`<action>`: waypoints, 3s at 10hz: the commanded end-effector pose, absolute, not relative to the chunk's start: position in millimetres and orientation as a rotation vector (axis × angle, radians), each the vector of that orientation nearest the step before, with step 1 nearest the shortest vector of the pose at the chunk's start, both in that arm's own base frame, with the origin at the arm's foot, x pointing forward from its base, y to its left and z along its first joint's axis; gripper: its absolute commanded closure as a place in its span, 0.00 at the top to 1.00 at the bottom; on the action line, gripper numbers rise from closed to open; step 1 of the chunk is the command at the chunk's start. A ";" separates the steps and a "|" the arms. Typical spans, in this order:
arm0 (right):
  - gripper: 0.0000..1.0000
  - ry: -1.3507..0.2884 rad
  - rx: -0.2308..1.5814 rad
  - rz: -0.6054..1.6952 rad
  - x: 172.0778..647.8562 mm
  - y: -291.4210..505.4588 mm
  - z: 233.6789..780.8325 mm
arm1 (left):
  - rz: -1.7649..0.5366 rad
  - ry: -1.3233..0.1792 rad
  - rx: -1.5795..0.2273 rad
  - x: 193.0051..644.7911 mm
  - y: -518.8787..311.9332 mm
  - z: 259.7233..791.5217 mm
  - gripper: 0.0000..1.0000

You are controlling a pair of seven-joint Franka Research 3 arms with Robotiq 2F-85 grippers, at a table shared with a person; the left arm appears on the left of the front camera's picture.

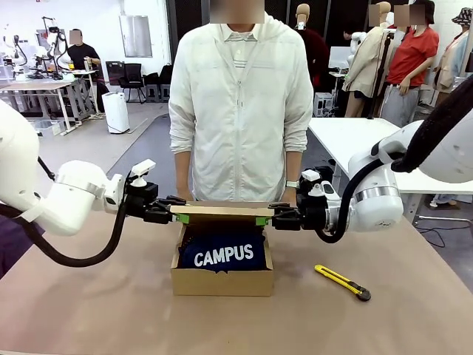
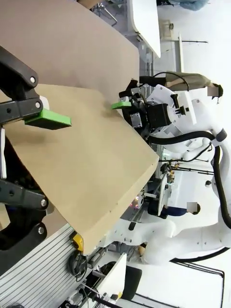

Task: Pack the items into the box.
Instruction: Close the Mailer Box.

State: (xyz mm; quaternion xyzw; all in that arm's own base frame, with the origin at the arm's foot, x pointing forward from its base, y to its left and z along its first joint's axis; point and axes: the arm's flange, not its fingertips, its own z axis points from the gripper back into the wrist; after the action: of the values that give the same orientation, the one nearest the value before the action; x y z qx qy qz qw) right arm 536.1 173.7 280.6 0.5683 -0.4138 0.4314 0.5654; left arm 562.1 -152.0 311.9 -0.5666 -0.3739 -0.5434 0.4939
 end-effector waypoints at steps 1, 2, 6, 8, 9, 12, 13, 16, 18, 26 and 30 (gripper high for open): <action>0.65 -0.999 1.315 1.085 531.8 173.6 279.3 | -1.322 -0.888 -1.335 559.0 -153.9 310.2 1.00; 1.00 -0.993 1.321 1.086 531.5 171.4 278.8 | -1.343 -0.867 -1.327 559.2 -155.7 309.4 1.00; 1.00 -0.981 1.240 1.054 515.6 145.4 280.0 | -1.271 -0.917 -1.153 531.8 -116.0 314.8 1.00; 1.00 -1.051 1.200 0.938 501.0 106.3 279.8 | -1.089 -1.017 -1.045 501.3 -62.8 317.4 1.00; 1.00 -1.126 1.189 0.883 500.1 98.3 286.6 | -0.995 -1.135 -1.044 495.6 -47.3 325.5 1.00; 1.00 -1.248 1.204 0.716 523.3 132.3 310.3 | -0.855 -1.398 -1.104 521.0 -72.4 346.6 1.00; 1.00 -1.235 1.214 0.766 525.5 151.7 317.4 | -0.917 -1.383 -1.126 532.1 -95.4 350.6 1.00; 1.00 -1.107 1.141 0.990 515.3 195.0 321.1 | -1.143 -1.165 -1.115 546.4 -144.2 340.6 1.00; 1.00 -0.929 1.056 1.155 505.0 213.5 311.4 | -1.347 -0.944 -1.093 541.8 -170.0 326.5 1.00; 1.00 -0.683 0.900 1.145 492.1 228.7 265.6 | -1.456 -0.576 -1.012 529.7 -191.2 277.1 1.00; 1.00 -0.783 0.972 1.170 503.2 213.9 289.4 | -1.416 -0.735 -1.090 536.0 -177.2 300.0 1.00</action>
State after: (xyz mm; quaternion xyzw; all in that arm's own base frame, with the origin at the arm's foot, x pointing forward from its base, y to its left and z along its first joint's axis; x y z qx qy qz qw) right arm 497.7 223.0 287.0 0.4249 -0.3453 0.5079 0.6651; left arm 535.8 -183.0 293.1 -0.4530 -0.2852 -0.6122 0.5820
